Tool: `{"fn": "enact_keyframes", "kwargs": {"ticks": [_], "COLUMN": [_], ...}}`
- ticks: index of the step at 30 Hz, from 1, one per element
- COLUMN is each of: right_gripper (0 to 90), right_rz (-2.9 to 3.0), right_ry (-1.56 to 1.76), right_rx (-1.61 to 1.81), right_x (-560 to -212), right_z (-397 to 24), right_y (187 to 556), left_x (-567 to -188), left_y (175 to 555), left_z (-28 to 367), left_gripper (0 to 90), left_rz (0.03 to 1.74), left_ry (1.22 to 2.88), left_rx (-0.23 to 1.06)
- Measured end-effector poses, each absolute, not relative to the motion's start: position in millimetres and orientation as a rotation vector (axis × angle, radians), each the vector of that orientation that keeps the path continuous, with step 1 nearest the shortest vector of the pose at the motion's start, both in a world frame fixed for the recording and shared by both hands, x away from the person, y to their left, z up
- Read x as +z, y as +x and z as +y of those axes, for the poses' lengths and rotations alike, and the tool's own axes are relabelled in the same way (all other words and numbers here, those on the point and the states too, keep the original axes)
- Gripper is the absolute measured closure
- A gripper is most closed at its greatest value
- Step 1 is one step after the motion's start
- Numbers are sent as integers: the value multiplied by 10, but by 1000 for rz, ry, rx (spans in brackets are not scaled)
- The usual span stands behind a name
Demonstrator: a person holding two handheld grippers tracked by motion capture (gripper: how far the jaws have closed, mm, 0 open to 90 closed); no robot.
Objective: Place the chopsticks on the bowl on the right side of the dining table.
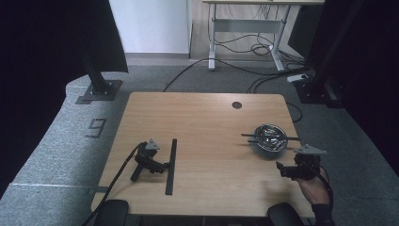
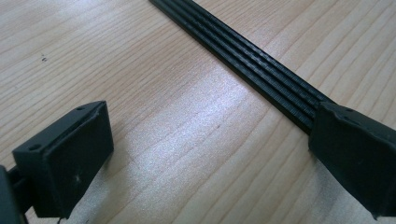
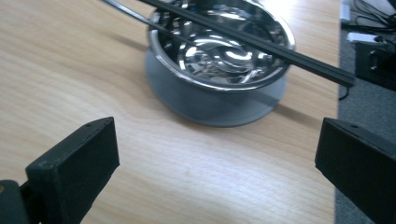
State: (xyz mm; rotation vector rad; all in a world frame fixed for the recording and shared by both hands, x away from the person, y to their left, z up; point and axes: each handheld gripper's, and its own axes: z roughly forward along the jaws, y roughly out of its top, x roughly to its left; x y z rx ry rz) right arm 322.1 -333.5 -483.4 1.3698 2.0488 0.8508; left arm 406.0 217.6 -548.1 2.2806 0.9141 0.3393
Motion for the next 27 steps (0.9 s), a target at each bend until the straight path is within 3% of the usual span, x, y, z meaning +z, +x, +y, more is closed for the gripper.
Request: {"fn": "enact_keyframes", "kwargs": {"ticks": [13, 27], "right_gripper": [0, 0], "right_rz": [2132, 2255], "right_ry": [1281, 1183], "right_rx": [888, 883], "right_x": [-4618, -4618], "right_z": [-2999, -2569], "right_y": [3131, 3352], "left_x": [-5481, -5481], "left_y": [4059, 4059], "left_z": [2174, 2174], "left_gripper": [0, 0], "left_rz": [916, 916], "left_ry": [2279, 2279], "left_rx": [339, 338]}}
